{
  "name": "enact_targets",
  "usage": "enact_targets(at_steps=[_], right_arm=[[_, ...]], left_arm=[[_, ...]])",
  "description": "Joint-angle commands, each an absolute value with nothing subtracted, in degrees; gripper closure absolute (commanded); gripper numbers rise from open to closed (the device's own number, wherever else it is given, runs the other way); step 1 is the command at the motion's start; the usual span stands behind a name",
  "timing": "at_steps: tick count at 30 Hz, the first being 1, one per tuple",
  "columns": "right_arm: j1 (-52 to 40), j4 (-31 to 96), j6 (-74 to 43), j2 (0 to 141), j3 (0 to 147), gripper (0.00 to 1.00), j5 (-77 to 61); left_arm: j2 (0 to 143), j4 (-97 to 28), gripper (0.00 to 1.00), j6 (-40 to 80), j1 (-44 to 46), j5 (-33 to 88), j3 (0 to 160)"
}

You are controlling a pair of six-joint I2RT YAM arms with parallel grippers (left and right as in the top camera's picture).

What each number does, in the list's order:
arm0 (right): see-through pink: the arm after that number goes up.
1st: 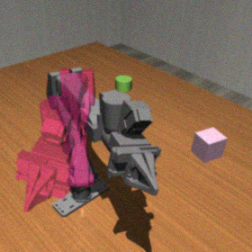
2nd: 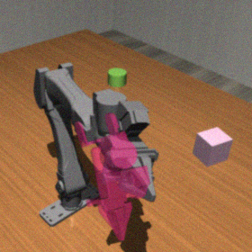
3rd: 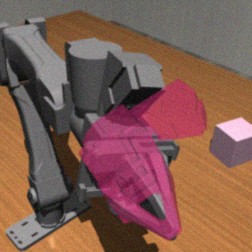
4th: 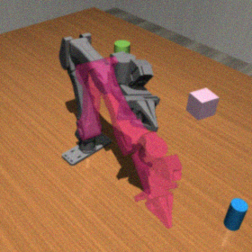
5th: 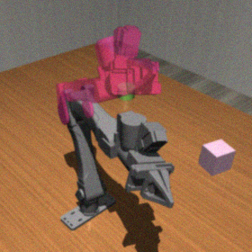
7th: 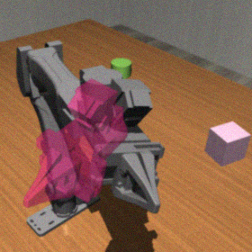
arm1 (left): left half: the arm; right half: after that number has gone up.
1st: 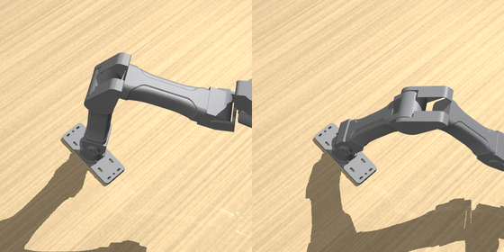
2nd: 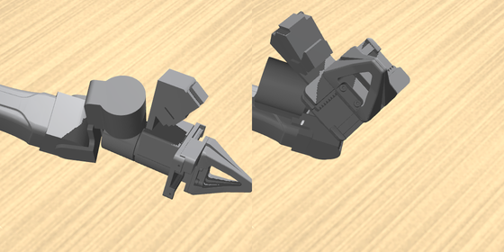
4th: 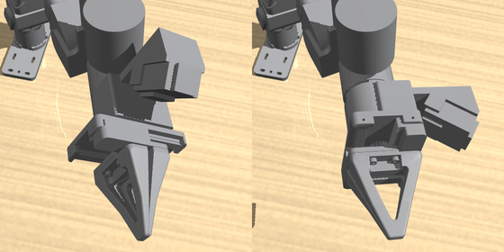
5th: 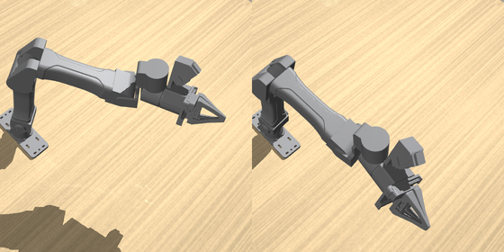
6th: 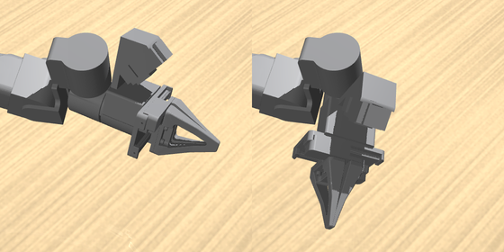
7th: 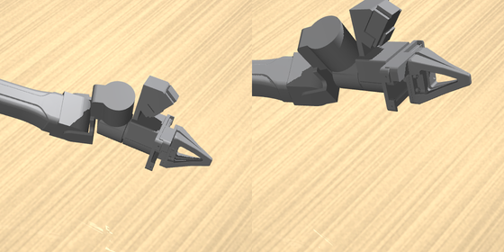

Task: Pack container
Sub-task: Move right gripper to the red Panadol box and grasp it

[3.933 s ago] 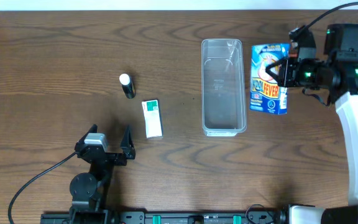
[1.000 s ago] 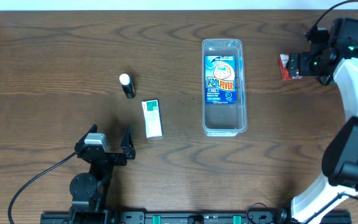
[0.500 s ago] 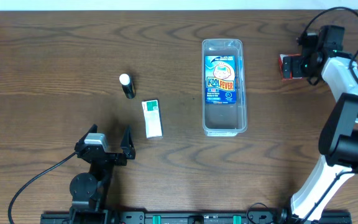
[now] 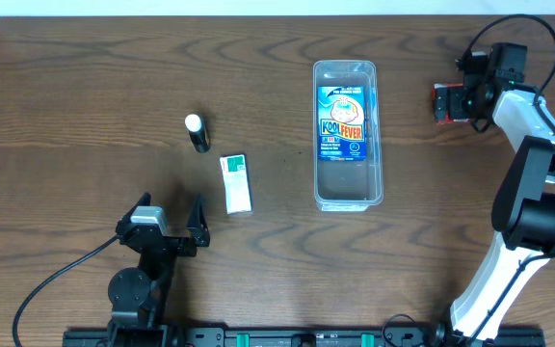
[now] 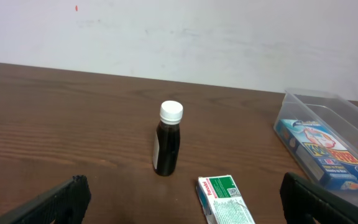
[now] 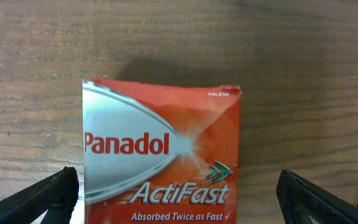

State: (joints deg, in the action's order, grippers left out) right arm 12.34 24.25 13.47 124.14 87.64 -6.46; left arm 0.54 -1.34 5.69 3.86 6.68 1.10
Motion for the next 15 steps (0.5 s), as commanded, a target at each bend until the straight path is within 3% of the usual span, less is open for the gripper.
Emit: enact_targets(at_steps=[1,11,15], right_arm=[[11.2,24.0,13.1,125.4,87.9,0.01,-7.1],[10.9,24.1,13.1,127.2,87.9,0.08,-7.8],[10.9,24.3,13.1,127.2,87.9,0.16,-7.2]], left_arm=[[0.2,-3.4,0.02,4.7,4.0,7.3,0.2],[0.2,-3.4,0.02,4.8,4.0,7.3,0.2],[0.2,-3.4,0.02,4.8,4.0,7.3,0.2]])
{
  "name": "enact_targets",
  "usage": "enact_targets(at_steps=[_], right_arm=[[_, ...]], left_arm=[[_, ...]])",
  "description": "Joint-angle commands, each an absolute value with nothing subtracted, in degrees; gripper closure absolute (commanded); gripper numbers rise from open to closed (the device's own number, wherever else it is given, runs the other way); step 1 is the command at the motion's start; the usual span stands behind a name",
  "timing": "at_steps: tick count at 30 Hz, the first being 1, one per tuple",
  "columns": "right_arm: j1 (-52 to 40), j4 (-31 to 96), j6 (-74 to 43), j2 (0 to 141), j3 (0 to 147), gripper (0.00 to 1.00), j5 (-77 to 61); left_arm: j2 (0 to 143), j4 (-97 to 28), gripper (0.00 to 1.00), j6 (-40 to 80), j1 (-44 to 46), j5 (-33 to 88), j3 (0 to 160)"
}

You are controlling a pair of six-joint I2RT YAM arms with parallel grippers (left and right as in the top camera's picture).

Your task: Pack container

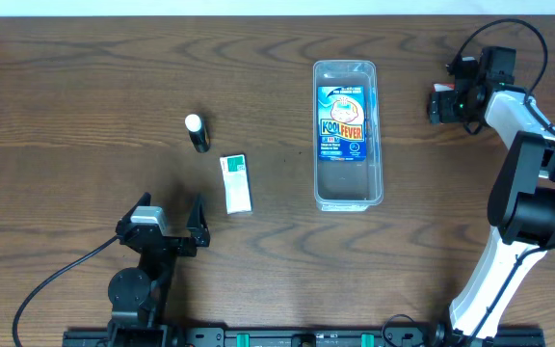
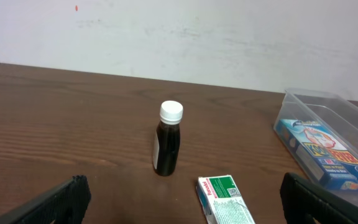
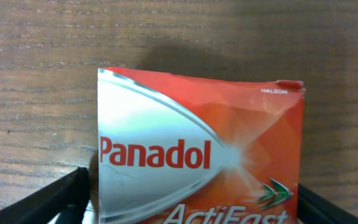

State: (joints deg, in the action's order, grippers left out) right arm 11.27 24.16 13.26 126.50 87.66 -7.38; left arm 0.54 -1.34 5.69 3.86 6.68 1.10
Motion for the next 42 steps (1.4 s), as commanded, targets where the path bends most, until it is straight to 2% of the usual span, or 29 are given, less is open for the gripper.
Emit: enact_targets(at_steps=[1,11,16,22,30,36,42], right_arm=[[10.9,24.4,13.1,127.2,87.9,0.17,-6.9],[10.9,26.7,12.2,126.6,89.6,0.32,-4.3],[10.9,29.2,11.4,125.2,91.6,0.35,-4.3],[10.6,32.1,8.0,120.6,91.9,0.33,-6.0],[7.3,40.5,0.9,107.7,91.9,0.31,-13.4],[0.3,50.2,-4.5,97.6,91.9,0.29,-13.7],[-8.2,52.8,-10.9,95.7,91.7,0.29,-13.0]], left_arm=[[0.2,-3.4,0.02,4.8,4.0,7.3,0.2],[0.2,-3.4,0.02,4.8,4.0,7.3,0.2],[0.2,-3.4,0.02,4.8,4.0,7.3,0.2],[0.2,-3.4,0.02,4.8,4.0,7.3,0.2],[0.2,-3.4,0.02,4.8,4.0,7.3,0.2],[0.2,-3.4,0.02,4.8,4.0,7.3,0.2],[0.2,-3.4,0.02,4.8,4.0,7.3,0.2]])
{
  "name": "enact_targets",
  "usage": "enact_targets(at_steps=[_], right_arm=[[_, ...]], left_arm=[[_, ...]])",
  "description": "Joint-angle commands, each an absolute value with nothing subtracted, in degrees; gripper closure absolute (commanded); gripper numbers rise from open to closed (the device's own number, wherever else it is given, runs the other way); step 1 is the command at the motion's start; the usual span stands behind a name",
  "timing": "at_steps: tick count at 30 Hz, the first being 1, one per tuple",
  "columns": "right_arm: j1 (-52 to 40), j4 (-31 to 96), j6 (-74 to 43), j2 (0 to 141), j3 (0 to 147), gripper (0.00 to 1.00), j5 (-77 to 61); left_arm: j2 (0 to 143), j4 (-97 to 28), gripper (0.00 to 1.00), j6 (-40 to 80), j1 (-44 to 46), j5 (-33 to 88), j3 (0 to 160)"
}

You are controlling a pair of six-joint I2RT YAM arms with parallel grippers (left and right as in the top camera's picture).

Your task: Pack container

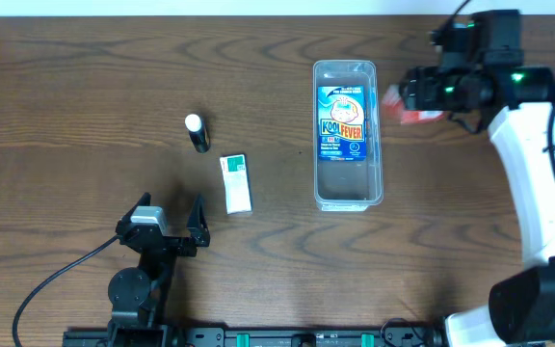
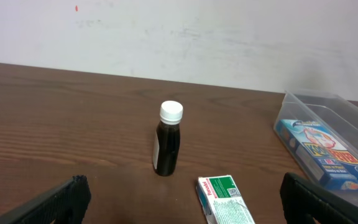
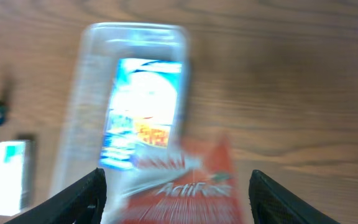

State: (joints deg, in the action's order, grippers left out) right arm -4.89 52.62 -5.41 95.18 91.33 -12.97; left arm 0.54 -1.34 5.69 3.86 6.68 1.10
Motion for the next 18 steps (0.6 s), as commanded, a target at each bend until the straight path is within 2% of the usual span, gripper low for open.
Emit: enact_targets(at_steps=[1,10,18], right_arm=[[-9.5,52.6,-12.2,96.1,91.5,0.29,-11.6],[-18.1,46.4,-16.1,102.0,89.0,0.29,-3.3],[-12.8,51.6,-16.3,99.7,89.1,0.2,6.0]], left_arm=[[0.2,-3.4,0.02,4.8,4.0,7.3,0.2],[0.2,-3.4,0.02,4.8,4.0,7.3,0.2],[0.2,-3.4,0.02,4.8,4.0,7.3,0.2]])
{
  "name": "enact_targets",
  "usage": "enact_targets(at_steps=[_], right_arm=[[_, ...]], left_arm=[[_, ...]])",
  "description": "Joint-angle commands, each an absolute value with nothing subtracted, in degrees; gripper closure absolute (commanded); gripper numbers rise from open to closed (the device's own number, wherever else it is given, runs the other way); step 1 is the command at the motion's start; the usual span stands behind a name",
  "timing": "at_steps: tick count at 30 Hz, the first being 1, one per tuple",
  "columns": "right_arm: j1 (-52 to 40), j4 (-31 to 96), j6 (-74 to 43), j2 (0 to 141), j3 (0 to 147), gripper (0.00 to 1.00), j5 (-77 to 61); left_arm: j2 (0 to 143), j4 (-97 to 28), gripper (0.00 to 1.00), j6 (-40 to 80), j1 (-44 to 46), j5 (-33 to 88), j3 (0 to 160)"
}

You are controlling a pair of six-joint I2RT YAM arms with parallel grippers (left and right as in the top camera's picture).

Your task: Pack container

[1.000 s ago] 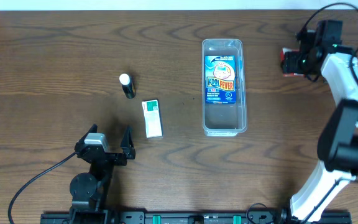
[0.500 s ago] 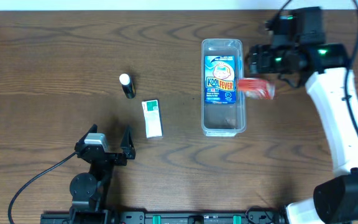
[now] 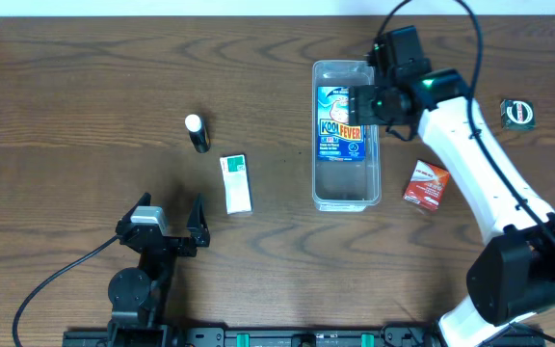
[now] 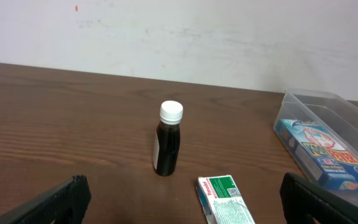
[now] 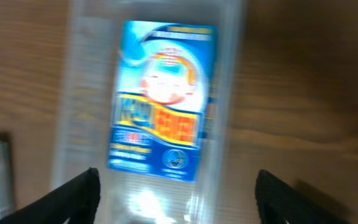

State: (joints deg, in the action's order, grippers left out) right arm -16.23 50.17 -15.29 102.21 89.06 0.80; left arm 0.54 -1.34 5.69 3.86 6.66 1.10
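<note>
A clear plastic container (image 3: 347,193) stands right of centre, with a blue Kool Fever box (image 3: 343,123) lying in its far half. Above the container's right rim hovers my right gripper (image 3: 367,102), open and holding nothing; its wrist view looks down on the blue box (image 5: 163,99) in the container (image 5: 73,112). A red Panadol box (image 3: 425,183) lies on the table just right of the container. A dark bottle with a white cap (image 3: 197,132) and a green-and-white box (image 3: 236,183) are at centre left. My left gripper (image 3: 169,229) rests open near the front edge, behind the bottle (image 4: 168,138) and the green-and-white box (image 4: 225,199).
A small dark square packet (image 3: 518,113) lies at the far right of the wooden table (image 3: 85,87). A pale wall (image 4: 179,37) stands beyond the table's far edge.
My right gripper held the red box just right of the container's far end. Now the gripper is open over the container, and the red box lies on the table to the container's right.
My right gripper stood open over the red Panadol box at the far right, then lower around it. Later it carried the box beside the container. Now the box lies on the table outside the container. The left arm, bottle and green-and-white box have not moved.
</note>
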Motion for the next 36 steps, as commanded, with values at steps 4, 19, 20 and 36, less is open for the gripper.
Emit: enact_targets(at_steps=[4,19,20,36], right_arm=[[-6.0,55.9,-10.0,96.6,89.1,0.09,5.5],[7.7,65.8,22.1,96.1,89.0,0.01,-8.8],[7.6,65.5,23.3,96.1,89.0,0.01,-8.8],[7.3,61.1,50.5,97.5,77.5,0.01,-9.1]], left_arm=[[0.2,-3.4,0.02,4.8,4.0,7.3,0.2],[0.2,-3.4,0.02,4.8,4.0,7.3,0.2],[0.2,-3.4,0.02,4.8,4.0,7.3,0.2],[0.2,-3.4,0.02,4.8,4.0,7.3,0.2]])
